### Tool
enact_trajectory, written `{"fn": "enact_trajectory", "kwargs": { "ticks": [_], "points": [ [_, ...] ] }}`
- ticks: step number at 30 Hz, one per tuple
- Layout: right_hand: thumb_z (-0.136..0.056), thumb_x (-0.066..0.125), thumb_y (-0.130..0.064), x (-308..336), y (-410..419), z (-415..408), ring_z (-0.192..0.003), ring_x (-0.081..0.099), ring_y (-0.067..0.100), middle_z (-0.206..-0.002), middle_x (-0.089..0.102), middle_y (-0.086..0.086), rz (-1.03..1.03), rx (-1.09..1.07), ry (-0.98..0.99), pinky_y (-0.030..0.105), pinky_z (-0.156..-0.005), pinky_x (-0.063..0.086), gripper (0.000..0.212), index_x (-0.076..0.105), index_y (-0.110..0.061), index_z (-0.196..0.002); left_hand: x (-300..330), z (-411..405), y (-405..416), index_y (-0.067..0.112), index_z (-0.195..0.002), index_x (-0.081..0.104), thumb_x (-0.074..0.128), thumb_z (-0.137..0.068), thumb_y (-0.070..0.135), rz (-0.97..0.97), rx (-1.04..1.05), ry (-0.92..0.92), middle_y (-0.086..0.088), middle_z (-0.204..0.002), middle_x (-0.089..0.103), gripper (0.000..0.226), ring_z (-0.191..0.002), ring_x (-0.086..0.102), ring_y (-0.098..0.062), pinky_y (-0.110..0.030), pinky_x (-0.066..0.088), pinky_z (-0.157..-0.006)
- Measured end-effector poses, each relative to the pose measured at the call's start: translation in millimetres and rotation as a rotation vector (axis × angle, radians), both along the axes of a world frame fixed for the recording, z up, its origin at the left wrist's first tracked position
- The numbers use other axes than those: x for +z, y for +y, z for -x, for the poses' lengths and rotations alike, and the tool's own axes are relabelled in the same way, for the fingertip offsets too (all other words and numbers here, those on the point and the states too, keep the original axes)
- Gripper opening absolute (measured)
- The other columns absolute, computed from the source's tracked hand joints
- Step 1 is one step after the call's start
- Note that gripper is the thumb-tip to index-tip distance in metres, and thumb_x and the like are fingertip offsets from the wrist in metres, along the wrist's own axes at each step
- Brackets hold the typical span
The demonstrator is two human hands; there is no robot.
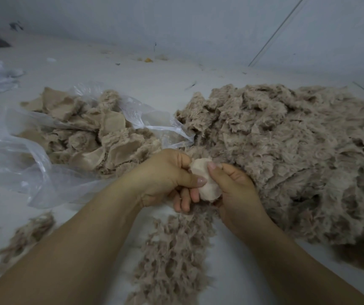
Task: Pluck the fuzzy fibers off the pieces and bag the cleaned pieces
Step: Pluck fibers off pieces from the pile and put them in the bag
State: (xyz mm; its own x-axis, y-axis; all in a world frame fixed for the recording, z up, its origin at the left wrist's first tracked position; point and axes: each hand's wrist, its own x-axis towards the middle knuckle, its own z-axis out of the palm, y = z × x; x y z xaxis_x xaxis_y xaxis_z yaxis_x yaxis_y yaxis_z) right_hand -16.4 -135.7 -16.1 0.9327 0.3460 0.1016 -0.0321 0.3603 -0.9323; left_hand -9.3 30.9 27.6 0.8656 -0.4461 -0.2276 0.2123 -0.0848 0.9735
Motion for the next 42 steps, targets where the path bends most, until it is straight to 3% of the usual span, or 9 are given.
{"fn": "enact_trajectory", "kwargs": {
  "ticks": [5, 16, 21, 24, 27, 31, 34, 38, 42],
  "points": [
    [-0.092, 0.055, -0.036, 3, 2, 0, -0.07, 0.068, 0.021, -0.078, 0.072, 0.015, -0.038, -0.136, 0.129, 0.026, -0.059, 0.055, 0.034, 0.079, -0.012, -0.086, -2, -5, 3, 0.0, -0.075, 0.062, 0.06, -0.09, 0.003, 0.032, 0.128, -0.019, -0.012, -0.047, 0.054, 0.016, -0.028, 0.043, -0.016, -0.014, 0.028, -0.033],
    [-0.094, 0.055, -0.03, -1, 1, -4, -0.048, 0.046, 0.005, -0.051, 0.042, -0.005, -0.007, -0.178, 0.17, 0.022, -0.056, 0.052, 0.04, 0.067, -0.015, -0.059, 3, -14, 16, 0.012, -0.06, 0.062, 0.065, -0.088, 0.002, 0.039, 0.755, -0.28, 0.001, -0.039, 0.045, 0.03, -0.03, 0.037, -0.011, -0.016, 0.03, -0.034],
    [-0.093, 0.062, -0.011, -2, 2, 1, -0.059, 0.059, 0.003, -0.069, 0.07, -0.004, 0.183, -0.116, 0.036, 0.02, -0.063, 0.054, 0.028, 0.076, -0.019, -0.069, -1, -21, 37, 0.016, -0.076, 0.068, 0.062, -0.082, 0.008, -0.722, 0.894, -0.751, 0.004, -0.057, 0.058, 0.011, -0.05, 0.053, -0.012, -0.026, 0.047, -0.048],
    [-0.093, 0.061, -0.008, 2, 2, 3, -0.059, 0.06, 0.003, -0.07, 0.07, -0.005, 0.185, -0.121, 0.046, 0.021, -0.063, 0.053, 0.024, 0.075, -0.015, -0.075, -6, -19, 33, 0.016, -0.075, 0.067, 0.054, -0.085, 0.01, -1.334, 0.568, -0.762, -0.003, -0.069, 0.06, 0.018, -0.056, 0.049, -0.021, -0.027, 0.037, -0.049],
    [-0.097, 0.056, -0.007, 5, 2, 3, -0.051, 0.055, 0.0, -0.054, 0.06, -0.013, 0.156, -0.132, 0.072, 0.021, -0.062, 0.053, 0.016, 0.067, -0.002, -0.086, -2, -16, 26, 0.016, -0.065, 0.053, 0.052, -0.085, 0.007, -1.49, 0.508, -0.706, -0.002, -0.063, 0.047, 0.021, -0.047, 0.035, -0.016, -0.025, 0.024, -0.044],
    [-0.098, 0.054, -0.006, 6, 3, 3, -0.048, 0.053, -0.001, -0.051, 0.058, -0.013, 0.154, -0.138, 0.081, 0.019, -0.06, 0.053, 0.017, 0.064, -0.001, -0.085, -9, -13, 14, 0.019, -0.092, 0.067, 0.056, -0.086, 0.027, -1.025, 0.575, -1.034, 0.002, -0.067, 0.053, 0.016, -0.059, 0.054, -0.022, -0.028, 0.042, -0.05],
    [-0.098, 0.053, -0.006, 5, 5, 2, -0.048, 0.053, -0.001, -0.051, 0.058, -0.013, 0.143, -0.14, 0.088, 0.019, -0.059, 0.052, 0.018, 0.063, -0.002, -0.083, -16, -13, -3, 0.036, -0.137, 0.051, 0.066, -0.085, 0.036, -0.767, 0.355, -0.806, 0.01, -0.055, 0.05, 0.054, -0.052, 0.048, -0.001, -0.021, 0.034, -0.049],
    [-0.098, 0.053, -0.008, 2, 6, 1, -0.046, 0.05, 0.0, -0.05, 0.056, -0.013, 0.137, -0.154, 0.092, 0.021, -0.058, 0.052, 0.022, 0.065, -0.005, -0.08, -24, -20, -6, 0.016, -0.095, 0.071, 0.067, -0.086, 0.014, -0.724, 0.37, -0.771, 0.005, -0.054, 0.054, 0.01, -0.05, 0.049, -0.007, -0.026, 0.042, -0.054],
    [-0.101, 0.051, -0.018, 0, 6, -2, -0.045, 0.048, 0.003, -0.051, 0.047, -0.006, 0.078, -0.192, 0.142, 0.024, -0.056, 0.053, 0.033, 0.071, -0.012, -0.075, -12, -12, -11, 0.011, -0.074, 0.066, 0.062, -0.081, 0.003, -0.187, 0.555, -0.664, -0.004, -0.06, 0.062, 0.012, -0.045, 0.052, -0.018, -0.028, 0.043, -0.046]
  ]
}}
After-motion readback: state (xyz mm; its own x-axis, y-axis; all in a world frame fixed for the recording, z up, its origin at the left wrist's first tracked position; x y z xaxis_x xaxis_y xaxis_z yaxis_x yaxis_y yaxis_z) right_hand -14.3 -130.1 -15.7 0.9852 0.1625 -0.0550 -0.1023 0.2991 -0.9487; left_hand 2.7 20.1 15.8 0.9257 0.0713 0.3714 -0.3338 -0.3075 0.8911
